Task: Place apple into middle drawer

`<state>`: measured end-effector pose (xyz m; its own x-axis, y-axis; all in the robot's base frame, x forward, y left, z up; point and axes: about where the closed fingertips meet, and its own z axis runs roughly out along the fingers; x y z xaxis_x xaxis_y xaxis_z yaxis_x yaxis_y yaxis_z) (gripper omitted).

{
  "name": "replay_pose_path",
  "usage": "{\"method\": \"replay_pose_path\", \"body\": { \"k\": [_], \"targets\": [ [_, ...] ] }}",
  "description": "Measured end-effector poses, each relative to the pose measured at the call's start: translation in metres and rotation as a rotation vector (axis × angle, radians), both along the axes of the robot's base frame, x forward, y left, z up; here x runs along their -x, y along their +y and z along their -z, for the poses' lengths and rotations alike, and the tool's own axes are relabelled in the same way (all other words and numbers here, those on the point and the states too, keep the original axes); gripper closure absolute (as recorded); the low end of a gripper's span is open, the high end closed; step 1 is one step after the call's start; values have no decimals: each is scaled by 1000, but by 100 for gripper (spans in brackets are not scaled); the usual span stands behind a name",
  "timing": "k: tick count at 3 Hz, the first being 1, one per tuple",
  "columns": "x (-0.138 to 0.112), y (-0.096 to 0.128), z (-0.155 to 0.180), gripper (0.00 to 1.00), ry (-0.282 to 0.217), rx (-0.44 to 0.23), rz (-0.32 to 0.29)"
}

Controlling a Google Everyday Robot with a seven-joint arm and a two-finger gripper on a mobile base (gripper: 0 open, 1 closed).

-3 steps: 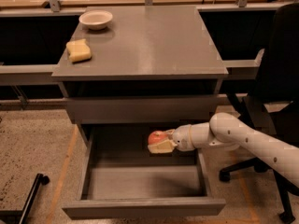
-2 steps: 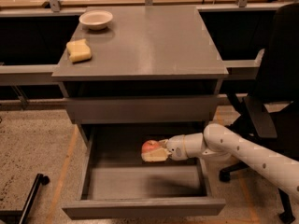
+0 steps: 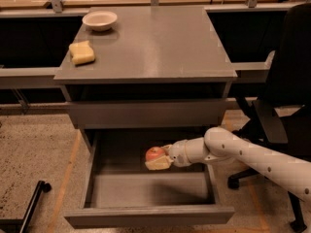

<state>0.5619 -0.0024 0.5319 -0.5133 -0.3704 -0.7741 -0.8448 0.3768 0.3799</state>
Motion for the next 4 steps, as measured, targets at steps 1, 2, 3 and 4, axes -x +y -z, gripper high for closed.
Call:
{"method": "replay_pose_path", "body": {
  "k": [1,2,3,4],
  "targets": [
    [-9,7,31,88,-26,45,-41],
    [-16,7,67,69,-14,25,-44],
    [-20,7,111,38,13,-36,-8],
    [-19,7,133,14,32,-69,18]
  ]
}}
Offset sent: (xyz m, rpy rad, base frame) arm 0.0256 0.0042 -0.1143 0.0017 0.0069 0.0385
